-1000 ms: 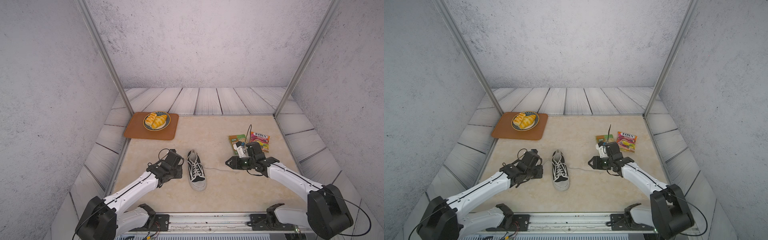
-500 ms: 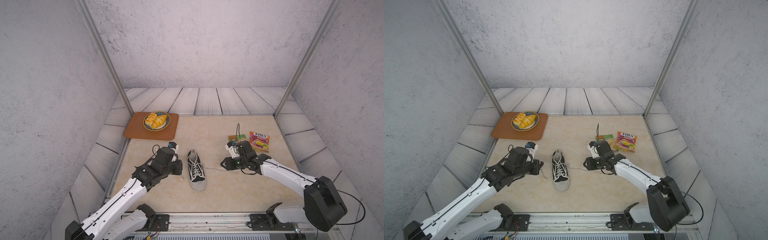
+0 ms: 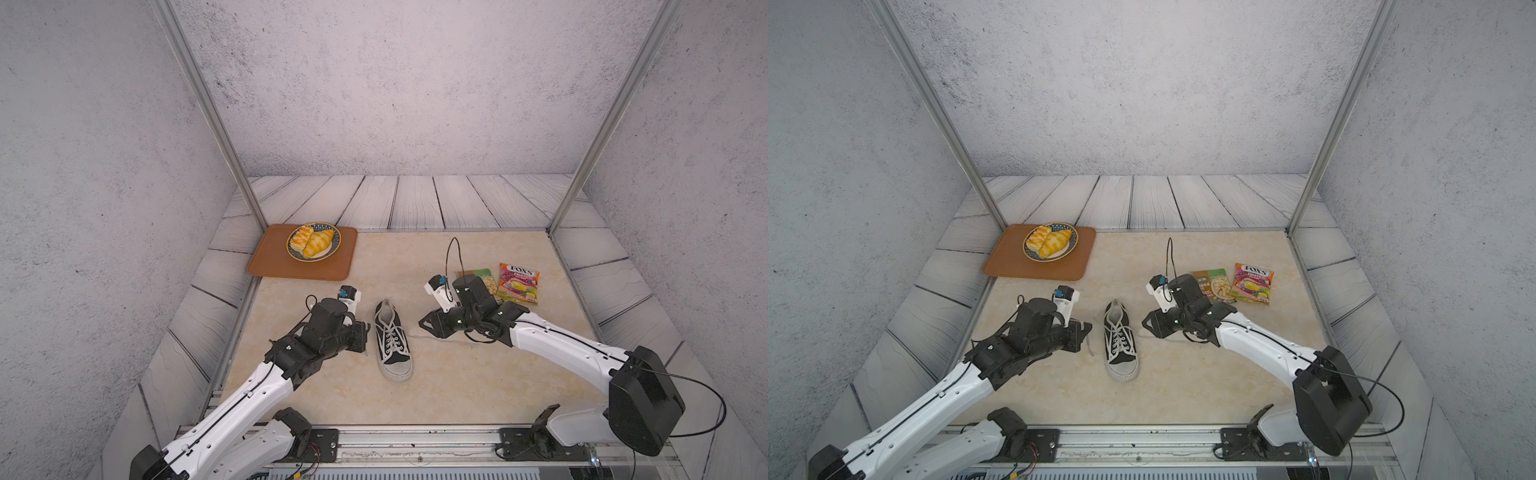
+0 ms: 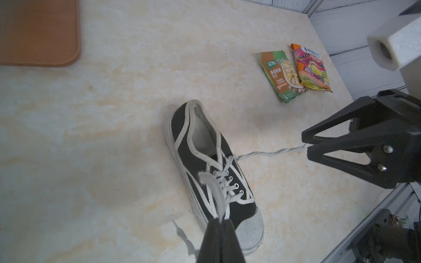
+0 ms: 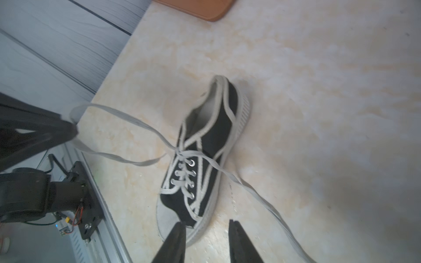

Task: Tie the shoes
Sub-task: Fold the shoelace into the shoe.

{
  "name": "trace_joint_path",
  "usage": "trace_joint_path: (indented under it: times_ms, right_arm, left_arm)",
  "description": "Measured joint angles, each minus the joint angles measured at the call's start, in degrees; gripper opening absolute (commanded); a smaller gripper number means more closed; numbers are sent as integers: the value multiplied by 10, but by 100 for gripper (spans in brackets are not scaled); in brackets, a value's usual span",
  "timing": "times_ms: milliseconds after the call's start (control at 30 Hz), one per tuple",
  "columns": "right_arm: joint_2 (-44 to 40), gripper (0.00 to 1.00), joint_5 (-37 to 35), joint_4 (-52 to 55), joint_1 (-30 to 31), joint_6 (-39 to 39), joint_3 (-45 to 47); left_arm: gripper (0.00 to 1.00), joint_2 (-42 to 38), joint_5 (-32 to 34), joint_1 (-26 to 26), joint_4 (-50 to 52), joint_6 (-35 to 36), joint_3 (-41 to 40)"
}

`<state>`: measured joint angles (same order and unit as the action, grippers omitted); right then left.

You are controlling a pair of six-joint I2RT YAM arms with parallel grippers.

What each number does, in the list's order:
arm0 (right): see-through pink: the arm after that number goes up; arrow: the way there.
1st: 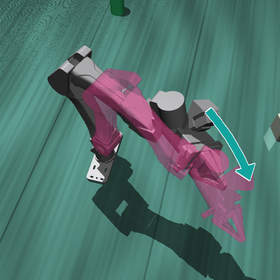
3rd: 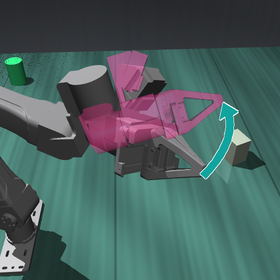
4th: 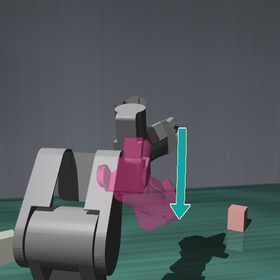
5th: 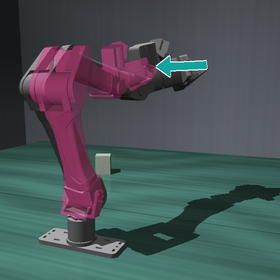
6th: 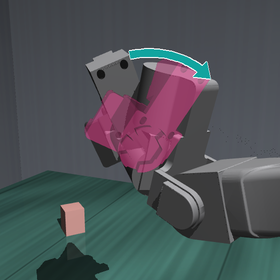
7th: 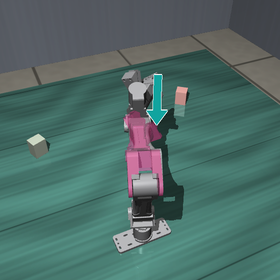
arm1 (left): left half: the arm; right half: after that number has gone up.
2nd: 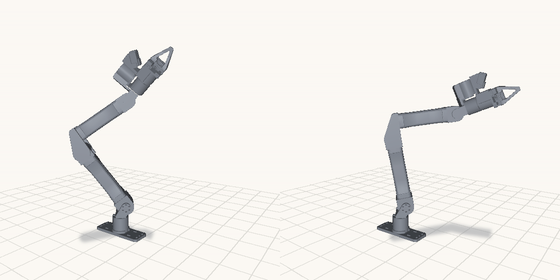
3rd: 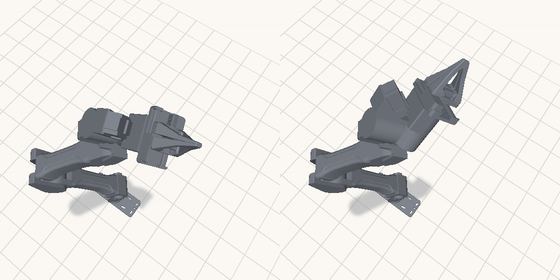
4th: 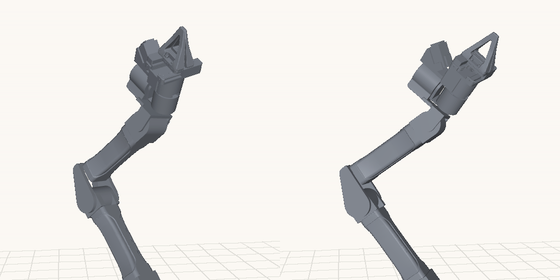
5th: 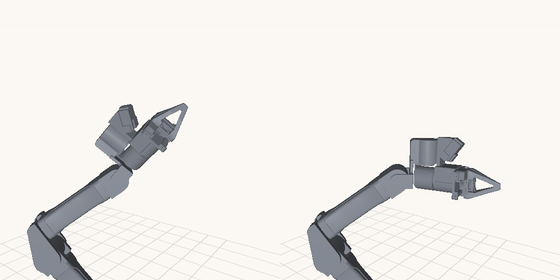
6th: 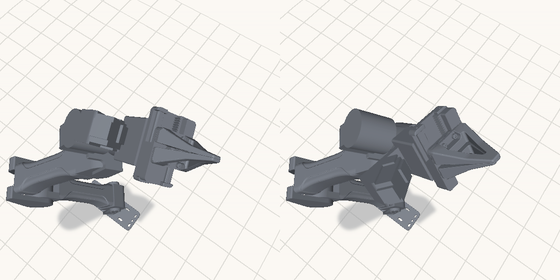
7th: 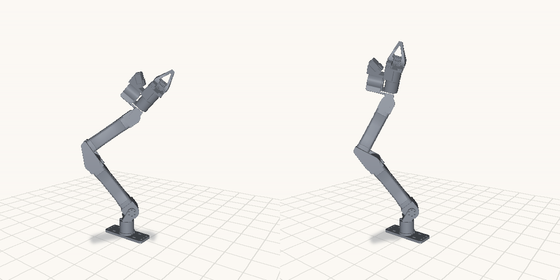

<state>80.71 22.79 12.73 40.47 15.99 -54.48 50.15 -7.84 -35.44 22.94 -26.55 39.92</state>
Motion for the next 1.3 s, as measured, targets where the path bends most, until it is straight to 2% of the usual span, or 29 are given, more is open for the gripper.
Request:
trace_joint_path:
  times_ms: [467,867,967,1300]
  right_arm:
    - [146,35,70,-10,77,-129,-146]
    - [204,32,75,14,94,-166,-206]
    - [209,27,70,16,94,-168,-209]
    - [208,0,38,-1,95,-162,-208]
  left_arm:
    - [0,-32,-18,-1,-18,7,-6]
    - [0,-35,-24,-1,-18,8,-7]
    - [0,-41,-25,-1,-18,8,-7]
    - [0,-52,-24,-1,-17,5,-20]
